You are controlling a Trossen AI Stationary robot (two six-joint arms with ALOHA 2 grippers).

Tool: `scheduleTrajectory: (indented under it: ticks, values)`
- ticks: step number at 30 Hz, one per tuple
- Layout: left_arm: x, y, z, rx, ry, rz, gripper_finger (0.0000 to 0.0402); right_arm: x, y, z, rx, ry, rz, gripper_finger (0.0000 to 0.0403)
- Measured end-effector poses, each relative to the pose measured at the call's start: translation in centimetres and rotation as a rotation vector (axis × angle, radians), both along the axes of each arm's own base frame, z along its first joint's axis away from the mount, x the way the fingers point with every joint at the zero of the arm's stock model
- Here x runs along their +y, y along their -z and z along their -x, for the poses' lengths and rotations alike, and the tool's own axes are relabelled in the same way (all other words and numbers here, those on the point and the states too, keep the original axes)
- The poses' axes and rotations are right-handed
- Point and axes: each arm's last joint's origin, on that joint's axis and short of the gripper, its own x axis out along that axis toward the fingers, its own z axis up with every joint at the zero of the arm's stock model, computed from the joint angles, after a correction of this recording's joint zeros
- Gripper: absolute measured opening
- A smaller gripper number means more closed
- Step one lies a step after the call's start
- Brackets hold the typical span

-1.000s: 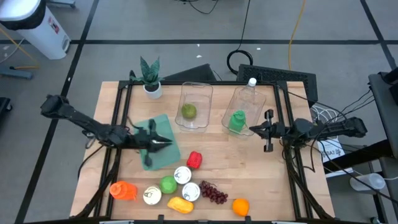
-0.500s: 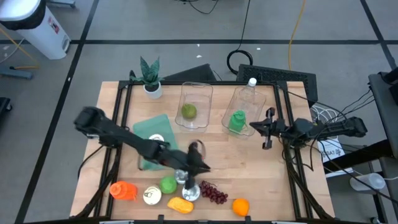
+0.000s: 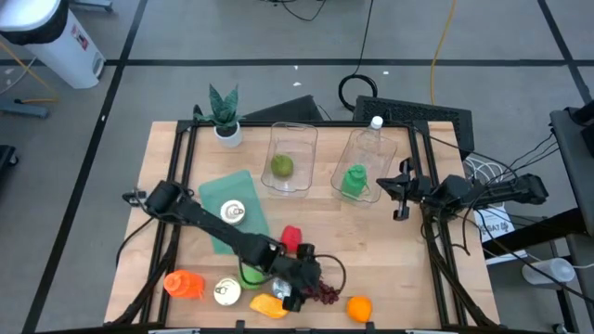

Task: Pick & Place Food Item
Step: Put the grapes into the left transparent bin

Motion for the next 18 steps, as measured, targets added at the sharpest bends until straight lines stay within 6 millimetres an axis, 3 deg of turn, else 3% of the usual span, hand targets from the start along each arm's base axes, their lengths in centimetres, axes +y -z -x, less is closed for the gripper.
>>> scheduleTrajectory:
  ticks: [4,8,11,18]
  values:
    - [-0.7,0.8,-0.2,0.055,-0.01,-0.03,0.0394,0.0,0.3,-0.2,0.029,-0.003,0.002,0.0]
    - [-0.6,2.2,-0.4,0.137,0.018,-0.043,0.0377,0.0,0.4,-0.4,0.049,-0.001,0.011,0.0]
    - [-0.3,2.1,-0.6,0.122,0.046,-0.066,0.0371,0.0,0.3,-0.4,0.043,0.022,0.064,0.0]
    - [0.2,2.6,-0.8,0.17,0.072,-0.031,0.0389,-0.1,0.1,-0.5,0.025,0.029,0.052,0.0]
